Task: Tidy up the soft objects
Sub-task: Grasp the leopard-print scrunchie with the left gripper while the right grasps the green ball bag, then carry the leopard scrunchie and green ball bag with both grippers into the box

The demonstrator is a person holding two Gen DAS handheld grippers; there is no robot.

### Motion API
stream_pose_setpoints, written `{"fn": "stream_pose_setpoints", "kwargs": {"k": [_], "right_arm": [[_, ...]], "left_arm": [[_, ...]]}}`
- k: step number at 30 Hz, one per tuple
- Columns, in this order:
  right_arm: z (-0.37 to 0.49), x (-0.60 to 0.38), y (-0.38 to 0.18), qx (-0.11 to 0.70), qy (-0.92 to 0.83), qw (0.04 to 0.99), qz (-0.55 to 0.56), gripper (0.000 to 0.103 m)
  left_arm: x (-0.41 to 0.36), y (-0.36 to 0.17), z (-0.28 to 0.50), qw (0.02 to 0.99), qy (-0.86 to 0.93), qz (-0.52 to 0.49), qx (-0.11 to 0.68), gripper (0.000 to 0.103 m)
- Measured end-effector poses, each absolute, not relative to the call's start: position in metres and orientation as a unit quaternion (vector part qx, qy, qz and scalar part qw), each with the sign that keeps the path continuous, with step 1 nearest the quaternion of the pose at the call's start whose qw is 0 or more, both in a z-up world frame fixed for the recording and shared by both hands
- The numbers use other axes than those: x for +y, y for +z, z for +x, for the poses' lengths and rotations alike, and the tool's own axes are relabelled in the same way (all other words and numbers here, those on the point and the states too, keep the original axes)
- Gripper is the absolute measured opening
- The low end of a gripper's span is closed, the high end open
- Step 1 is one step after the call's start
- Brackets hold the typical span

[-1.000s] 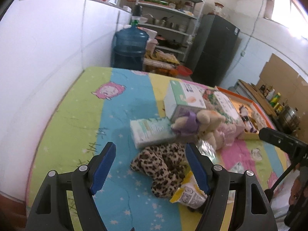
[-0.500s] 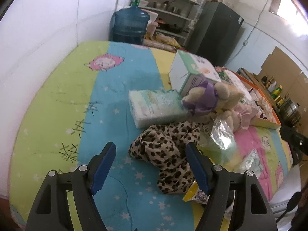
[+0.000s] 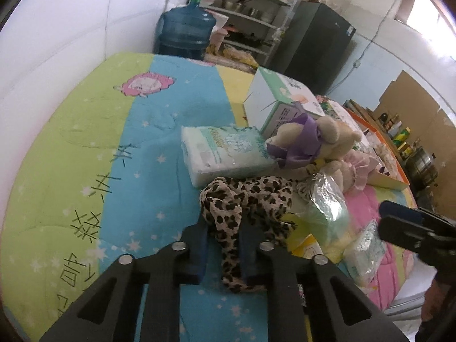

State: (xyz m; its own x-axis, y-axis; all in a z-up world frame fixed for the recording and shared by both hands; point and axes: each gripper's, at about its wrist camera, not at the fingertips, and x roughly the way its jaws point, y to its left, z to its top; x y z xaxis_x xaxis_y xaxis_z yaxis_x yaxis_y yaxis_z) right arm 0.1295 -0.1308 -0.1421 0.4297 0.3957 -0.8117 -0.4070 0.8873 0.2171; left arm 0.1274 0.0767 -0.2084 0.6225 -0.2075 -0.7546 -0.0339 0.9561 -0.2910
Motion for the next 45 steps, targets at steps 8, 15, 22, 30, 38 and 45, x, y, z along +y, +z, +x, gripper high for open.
{"fn": "stream_pose_setpoints", "kwargs": {"k": [8, 15, 22, 30, 38, 45], "right_arm": [[0.146, -0.115, -0.164, 0.499, 0.232, 0.835, -0.005, 0.067], [0.151, -0.100, -0.176, 0.510, 0.231, 0.828, -0.021, 0.070], [0.153, -0.095, -0.185, 0.519, 0.224, 0.824, -0.025, 0.060], [0.141, -0.098, -0.170, 0.498, 0.230, 0.836, -0.027, 0.057], [0.137, -0.110, -0.148, 0.477, 0.229, 0.849, -0.002, 0.057], [0.129, -0.124, -0.122, 0.450, 0.227, 0.863, 0.016, 0.057]], "left_arm": [[0.084, -0.191, 0.115, 0.909, -0.052, -0.116, 0.397, 0.013], [0.098, -0.186, 0.112, 0.912, -0.050, -0.116, 0.389, 0.013], [0.104, -0.186, 0.110, 0.914, -0.056, -0.115, 0.385, 0.013], [0.104, -0.178, 0.106, 0.918, -0.066, -0.109, 0.375, 0.013], [0.100, -0.159, 0.099, 0.927, -0.080, -0.103, 0.353, 0.013], [0.095, -0.132, 0.094, 0.936, -0.092, -0.099, 0.325, 0.013]]}}
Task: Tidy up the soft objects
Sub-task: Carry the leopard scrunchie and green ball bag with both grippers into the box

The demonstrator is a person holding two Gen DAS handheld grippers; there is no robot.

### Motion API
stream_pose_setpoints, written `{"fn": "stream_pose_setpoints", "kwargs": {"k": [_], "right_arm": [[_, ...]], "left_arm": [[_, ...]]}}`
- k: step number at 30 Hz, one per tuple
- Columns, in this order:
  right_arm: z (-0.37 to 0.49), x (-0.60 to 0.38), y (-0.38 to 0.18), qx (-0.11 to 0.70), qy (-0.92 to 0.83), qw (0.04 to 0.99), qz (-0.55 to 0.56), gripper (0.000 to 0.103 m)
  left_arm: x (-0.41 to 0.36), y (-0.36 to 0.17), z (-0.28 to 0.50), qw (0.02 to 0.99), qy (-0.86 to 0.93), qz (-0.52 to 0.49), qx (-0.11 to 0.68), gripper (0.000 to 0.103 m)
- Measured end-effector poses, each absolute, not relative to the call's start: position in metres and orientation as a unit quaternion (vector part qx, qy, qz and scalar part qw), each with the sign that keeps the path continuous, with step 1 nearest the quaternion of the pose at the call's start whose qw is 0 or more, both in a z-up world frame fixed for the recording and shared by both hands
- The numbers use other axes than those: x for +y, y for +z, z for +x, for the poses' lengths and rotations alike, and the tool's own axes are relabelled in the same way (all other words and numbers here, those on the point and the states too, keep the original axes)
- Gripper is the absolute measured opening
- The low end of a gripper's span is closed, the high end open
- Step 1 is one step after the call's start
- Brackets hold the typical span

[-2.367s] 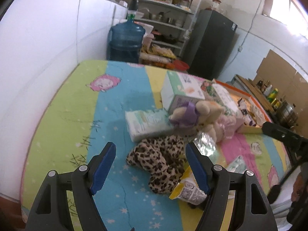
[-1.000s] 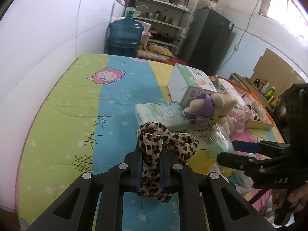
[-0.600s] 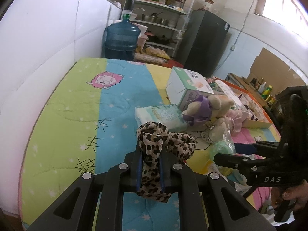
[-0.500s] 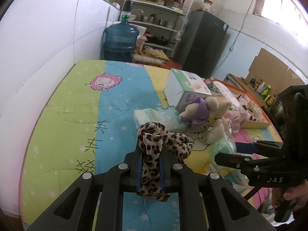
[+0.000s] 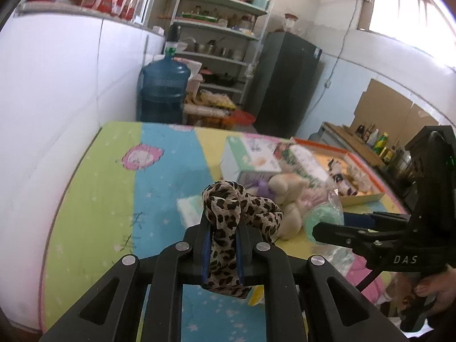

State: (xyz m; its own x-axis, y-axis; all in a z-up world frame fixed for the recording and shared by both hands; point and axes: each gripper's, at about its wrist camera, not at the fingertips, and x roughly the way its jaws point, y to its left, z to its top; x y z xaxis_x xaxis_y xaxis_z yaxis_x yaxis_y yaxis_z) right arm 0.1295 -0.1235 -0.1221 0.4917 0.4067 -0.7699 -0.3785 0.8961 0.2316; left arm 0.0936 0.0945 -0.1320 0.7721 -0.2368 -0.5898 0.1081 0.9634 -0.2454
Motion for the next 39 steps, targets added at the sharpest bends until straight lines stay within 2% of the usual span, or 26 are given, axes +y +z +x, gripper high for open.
{"fn": "stream_pose_setpoints", "kwargs": {"k": [15, 39], "right_arm": [[0.146, -0.157, -0.064, 0.374, 0.219, 0.901, 0.029, 0.057], [0.203, -0.281, -0.047, 0.347, 0.182, 0.917, 0.075, 0.057]], "left_arm": [[0.056, -0.073, 0.118, 0.953, -0.099, -0.081, 0.275, 0.013], [-0.067, -0.045, 0.198, 0.947, -0.122, -0.075, 0.288, 0.013]]}}
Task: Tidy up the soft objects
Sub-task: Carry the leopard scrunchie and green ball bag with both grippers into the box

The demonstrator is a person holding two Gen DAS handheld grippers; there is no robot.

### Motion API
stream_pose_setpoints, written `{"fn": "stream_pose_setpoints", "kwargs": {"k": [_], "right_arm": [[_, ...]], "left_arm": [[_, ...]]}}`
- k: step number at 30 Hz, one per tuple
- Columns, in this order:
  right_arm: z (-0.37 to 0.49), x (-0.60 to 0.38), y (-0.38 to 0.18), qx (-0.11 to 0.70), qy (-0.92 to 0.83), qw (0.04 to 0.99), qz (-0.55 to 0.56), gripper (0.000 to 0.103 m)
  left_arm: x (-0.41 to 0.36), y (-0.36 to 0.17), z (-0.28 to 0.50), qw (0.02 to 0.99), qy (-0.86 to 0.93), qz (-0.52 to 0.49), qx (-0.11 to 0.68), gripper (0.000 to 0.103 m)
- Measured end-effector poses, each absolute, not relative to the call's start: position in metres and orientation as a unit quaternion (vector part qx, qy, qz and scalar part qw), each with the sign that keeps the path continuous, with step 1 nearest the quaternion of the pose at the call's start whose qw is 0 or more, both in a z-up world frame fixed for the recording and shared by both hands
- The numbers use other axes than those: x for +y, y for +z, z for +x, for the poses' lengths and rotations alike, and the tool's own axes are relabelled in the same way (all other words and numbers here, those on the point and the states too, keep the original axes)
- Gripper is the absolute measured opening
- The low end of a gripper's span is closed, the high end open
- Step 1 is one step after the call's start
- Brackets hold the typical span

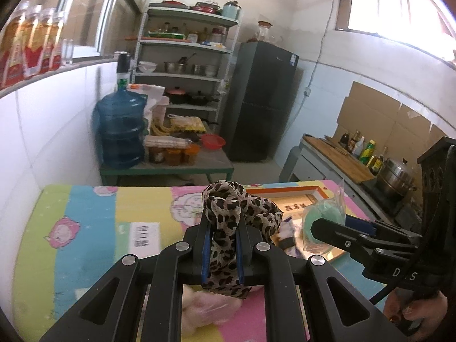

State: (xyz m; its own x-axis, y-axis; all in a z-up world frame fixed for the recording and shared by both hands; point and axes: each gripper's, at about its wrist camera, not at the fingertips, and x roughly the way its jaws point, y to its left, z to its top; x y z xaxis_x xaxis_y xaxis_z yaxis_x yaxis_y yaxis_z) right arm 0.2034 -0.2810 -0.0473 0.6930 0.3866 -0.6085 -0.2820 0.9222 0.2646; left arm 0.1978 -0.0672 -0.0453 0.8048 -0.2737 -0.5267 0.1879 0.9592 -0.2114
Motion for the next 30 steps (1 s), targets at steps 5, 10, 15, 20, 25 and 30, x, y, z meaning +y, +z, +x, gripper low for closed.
{"fn": "stream_pose_setpoints", "kwargs": {"k": [5, 10, 15, 20, 25, 30], "right_arm": [[0.218, -0.314, -0.053, 0.350, 0.168, 0.918, 0.087, 0.057], [0.229, -0.344, -0.060, 0.353, 0.153, 0.918, 0.095, 0.057], [0.237, -0.370, -0.071, 0.358, 0.139, 0.918, 0.099, 0.057], [0.244, -0.394, -0.082, 0.365, 0.128, 0.916, 0.105, 0.057], [0.248, -0.415, -0.091, 0.369, 0.116, 0.915, 0.114, 0.057], [0.250, -0.435, -0.098, 0.372, 0.098, 0.915, 0.117, 0.057]], "left_arm": [[-0.097, -0.050, 0.217, 0.942, -0.132, -0.075, 0.299, 0.013], [-0.129, -0.058, 0.234, 0.937, -0.142, -0.069, 0.310, 0.013], [-0.157, -0.067, 0.248, 0.933, -0.149, -0.064, 0.321, 0.013], [-0.182, -0.080, 0.261, 0.928, -0.154, -0.063, 0.334, 0.013], [-0.202, -0.087, 0.270, 0.924, -0.160, -0.059, 0.341, 0.013], [-0.226, -0.095, 0.276, 0.920, -0.174, -0.057, 0.347, 0.013]]}}
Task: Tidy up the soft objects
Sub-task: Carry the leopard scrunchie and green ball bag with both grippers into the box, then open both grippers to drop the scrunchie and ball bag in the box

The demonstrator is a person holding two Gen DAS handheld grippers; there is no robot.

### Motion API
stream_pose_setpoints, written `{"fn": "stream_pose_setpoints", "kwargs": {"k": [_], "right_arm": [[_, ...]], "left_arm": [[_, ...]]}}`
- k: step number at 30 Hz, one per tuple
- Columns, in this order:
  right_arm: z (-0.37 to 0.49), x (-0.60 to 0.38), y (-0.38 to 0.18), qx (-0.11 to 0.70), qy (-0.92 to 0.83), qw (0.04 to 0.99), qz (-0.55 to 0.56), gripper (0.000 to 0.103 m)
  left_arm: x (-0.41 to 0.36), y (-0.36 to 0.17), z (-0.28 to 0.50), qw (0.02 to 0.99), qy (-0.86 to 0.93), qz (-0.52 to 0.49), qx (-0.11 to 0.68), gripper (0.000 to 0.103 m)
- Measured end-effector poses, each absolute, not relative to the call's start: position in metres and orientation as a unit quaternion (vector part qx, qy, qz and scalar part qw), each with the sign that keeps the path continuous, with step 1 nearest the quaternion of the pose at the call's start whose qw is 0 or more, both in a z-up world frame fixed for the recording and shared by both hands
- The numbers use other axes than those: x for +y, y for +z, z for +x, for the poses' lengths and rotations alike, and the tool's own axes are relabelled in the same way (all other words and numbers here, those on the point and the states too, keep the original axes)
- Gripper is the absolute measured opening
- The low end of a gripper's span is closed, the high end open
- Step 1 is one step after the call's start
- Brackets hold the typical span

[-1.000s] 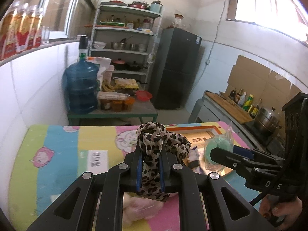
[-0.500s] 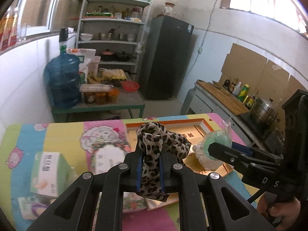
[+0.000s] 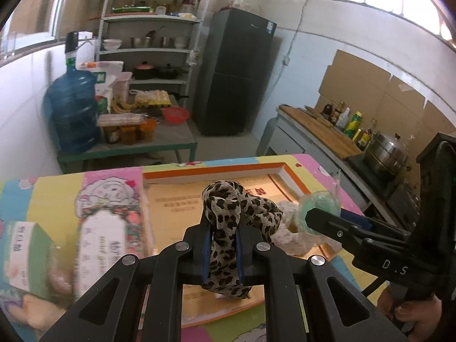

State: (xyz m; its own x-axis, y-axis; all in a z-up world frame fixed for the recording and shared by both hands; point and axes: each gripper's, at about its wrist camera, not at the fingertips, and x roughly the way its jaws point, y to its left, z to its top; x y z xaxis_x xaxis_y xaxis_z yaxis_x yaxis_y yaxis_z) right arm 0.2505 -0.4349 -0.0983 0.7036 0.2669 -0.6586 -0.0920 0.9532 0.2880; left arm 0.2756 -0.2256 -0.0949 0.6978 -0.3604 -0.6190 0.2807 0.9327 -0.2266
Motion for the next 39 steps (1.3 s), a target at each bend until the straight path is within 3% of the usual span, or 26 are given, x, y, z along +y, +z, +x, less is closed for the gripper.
{"fn": "stream_pose_setpoints", "kwargs": {"k": [13, 30, 36, 39], "right_arm": [[0.253, -0.483, -0.139, 0.412, 0.048, 0.903, 0.111, 0.057], [0.258, -0.492, -0.167, 0.443, 0.042, 0.889, 0.112, 0.058], [0.260, -0.490, -0.168, 0.445, 0.041, 0.888, 0.114, 0.059], [0.260, -0.488, -0.169, 0.445, 0.040, 0.888, 0.112, 0.059]], "left_arm": [[-0.280, -0.136, 0.289, 0.896, -0.202, -0.046, 0.392, 0.013], [-0.291, -0.166, 0.295, 0.884, -0.198, -0.033, 0.421, 0.015], [-0.289, -0.169, 0.297, 0.881, -0.197, -0.039, 0.428, 0.030], [-0.286, -0.169, 0.297, 0.882, -0.195, -0.042, 0.427, 0.045]]}}
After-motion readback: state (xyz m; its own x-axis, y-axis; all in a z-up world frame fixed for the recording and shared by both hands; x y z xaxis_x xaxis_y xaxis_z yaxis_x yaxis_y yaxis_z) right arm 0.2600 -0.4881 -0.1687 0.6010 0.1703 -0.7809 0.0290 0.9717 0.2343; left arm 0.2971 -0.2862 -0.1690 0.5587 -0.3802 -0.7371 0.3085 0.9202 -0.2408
